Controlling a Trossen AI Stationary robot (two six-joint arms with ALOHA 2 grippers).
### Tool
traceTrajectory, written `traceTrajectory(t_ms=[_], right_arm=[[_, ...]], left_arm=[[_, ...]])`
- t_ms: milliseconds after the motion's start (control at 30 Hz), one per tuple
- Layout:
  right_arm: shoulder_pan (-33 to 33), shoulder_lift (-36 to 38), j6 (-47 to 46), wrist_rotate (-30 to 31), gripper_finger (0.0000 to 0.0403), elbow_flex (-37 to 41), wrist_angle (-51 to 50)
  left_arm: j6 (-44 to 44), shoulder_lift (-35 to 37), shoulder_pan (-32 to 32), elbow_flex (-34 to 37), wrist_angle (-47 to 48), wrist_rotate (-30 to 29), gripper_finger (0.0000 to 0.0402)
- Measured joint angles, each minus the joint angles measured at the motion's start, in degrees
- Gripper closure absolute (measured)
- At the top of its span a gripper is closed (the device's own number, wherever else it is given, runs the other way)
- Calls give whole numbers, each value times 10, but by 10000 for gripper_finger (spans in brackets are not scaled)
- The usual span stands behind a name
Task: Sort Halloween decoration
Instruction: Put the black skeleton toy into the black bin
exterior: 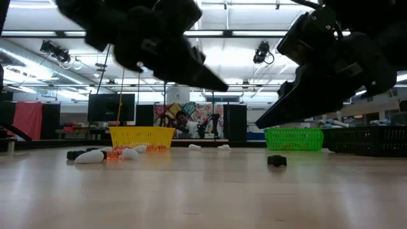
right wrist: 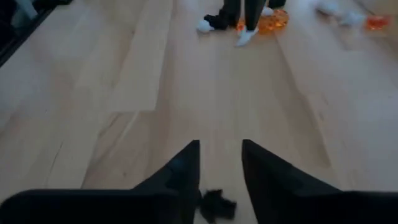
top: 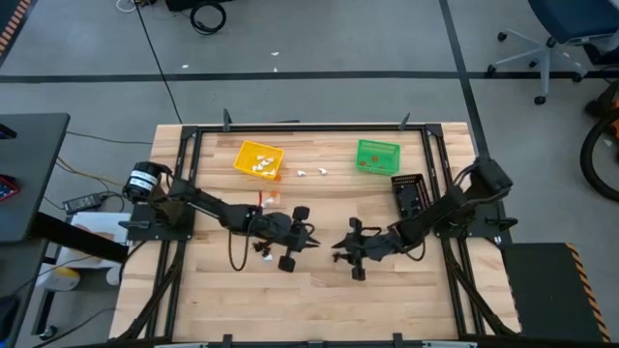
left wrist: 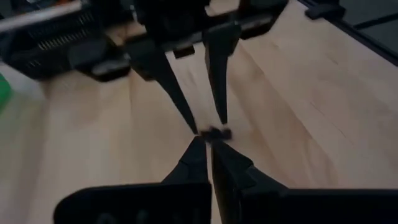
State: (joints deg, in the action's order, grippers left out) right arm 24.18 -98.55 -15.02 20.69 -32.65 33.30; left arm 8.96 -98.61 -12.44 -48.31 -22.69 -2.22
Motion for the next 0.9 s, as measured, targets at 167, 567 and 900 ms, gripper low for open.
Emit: traceTrajectory(t_ms=[167, 567, 900], right_arm=[[-10, -34, 55, -59, 236, 0, 10], [-40, -56, 147, -137, 226, 33, 86], [-49, -131, 160, -161, 233, 31, 169]], left_arm=[[-31, 0, -15, 41, -50, -8, 401], [-54, 0, -26, 53, -66, -39, 401], [-66, 0, -11, 53, -62, -39, 401]])
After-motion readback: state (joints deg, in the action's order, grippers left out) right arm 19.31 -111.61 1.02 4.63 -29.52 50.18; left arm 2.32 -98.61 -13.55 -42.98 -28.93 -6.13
